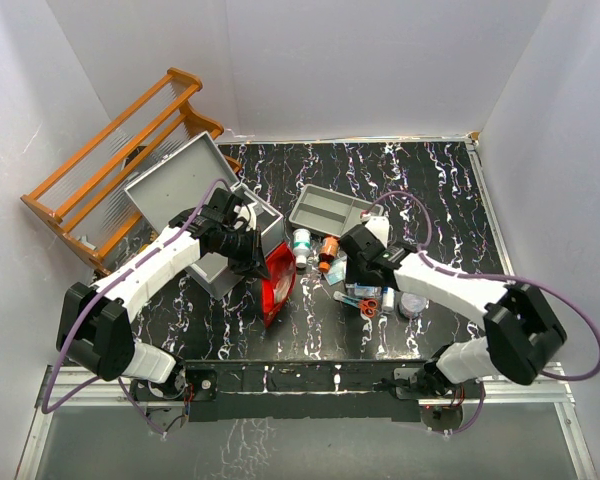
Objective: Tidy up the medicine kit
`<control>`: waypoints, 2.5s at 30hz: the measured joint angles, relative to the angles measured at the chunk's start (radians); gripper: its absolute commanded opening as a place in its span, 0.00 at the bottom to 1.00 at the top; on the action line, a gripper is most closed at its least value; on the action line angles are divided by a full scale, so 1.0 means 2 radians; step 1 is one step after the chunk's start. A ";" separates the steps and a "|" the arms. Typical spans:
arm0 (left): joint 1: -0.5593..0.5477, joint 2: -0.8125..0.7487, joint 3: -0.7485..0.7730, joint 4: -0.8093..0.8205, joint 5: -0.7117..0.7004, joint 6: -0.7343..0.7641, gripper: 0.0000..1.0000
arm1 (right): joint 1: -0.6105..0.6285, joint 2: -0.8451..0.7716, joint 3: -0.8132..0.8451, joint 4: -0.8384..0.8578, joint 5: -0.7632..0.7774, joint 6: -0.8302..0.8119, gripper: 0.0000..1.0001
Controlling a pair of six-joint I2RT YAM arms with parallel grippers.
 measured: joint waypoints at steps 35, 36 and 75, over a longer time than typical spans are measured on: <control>0.000 0.000 -0.019 0.023 0.004 -0.034 0.00 | 0.068 0.143 0.054 0.013 0.084 -0.051 0.00; 0.000 0.000 -0.020 0.027 0.008 -0.035 0.00 | 0.068 0.137 0.053 0.013 0.084 -0.051 0.00; 0.000 -0.025 -0.028 0.147 0.111 -0.170 0.00 | 0.068 -0.204 -0.084 0.385 -0.170 0.099 0.00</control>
